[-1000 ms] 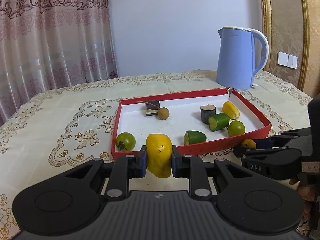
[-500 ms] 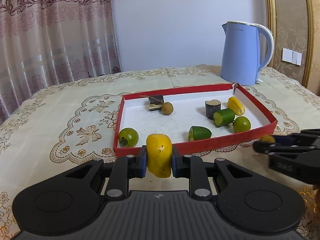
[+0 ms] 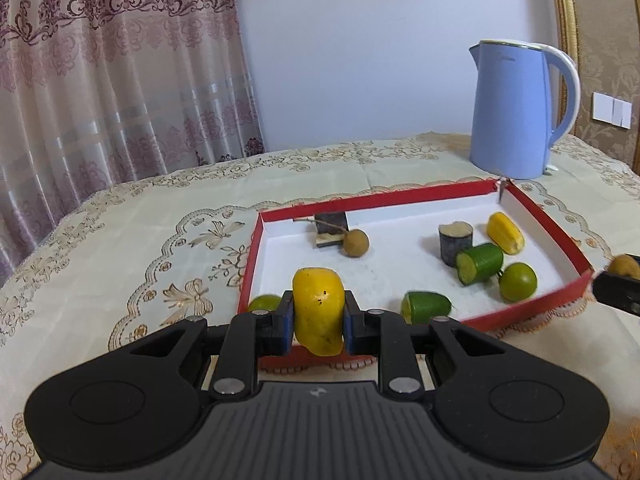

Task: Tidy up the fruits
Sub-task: 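Drop the lemon into the tray with the left tool while the right grasps a brown fruit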

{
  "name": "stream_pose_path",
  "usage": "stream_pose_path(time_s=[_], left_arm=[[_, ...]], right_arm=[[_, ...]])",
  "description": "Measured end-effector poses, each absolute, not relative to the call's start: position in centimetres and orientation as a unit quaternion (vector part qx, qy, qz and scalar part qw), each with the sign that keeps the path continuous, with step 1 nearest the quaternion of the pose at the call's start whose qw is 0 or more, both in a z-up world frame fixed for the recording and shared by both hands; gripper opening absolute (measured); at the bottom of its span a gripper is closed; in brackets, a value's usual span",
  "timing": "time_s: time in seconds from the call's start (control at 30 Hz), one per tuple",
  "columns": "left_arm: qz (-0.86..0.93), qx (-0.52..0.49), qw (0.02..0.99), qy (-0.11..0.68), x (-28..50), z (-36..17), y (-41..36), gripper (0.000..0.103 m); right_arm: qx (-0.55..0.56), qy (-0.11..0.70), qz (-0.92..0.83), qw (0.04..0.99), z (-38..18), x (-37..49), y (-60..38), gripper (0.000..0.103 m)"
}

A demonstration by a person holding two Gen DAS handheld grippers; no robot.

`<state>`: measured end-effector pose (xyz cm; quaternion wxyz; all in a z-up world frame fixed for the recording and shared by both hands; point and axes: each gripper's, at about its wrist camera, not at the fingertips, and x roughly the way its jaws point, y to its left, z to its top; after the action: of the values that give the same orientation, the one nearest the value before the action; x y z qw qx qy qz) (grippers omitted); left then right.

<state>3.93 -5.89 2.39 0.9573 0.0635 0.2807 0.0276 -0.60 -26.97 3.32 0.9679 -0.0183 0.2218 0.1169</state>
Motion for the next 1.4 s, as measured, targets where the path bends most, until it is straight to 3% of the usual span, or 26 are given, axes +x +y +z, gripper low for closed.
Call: stream_pose_path(time_s=[1.4], left_arm=[[0.065, 0.079, 0.939, 0.328, 14.4, 0.8, -7.0, 0.023]], right_arm=[[-0.019, 0.215, 0.127, 0.968, 4.0, -1.0, -26.8, 0.028]])
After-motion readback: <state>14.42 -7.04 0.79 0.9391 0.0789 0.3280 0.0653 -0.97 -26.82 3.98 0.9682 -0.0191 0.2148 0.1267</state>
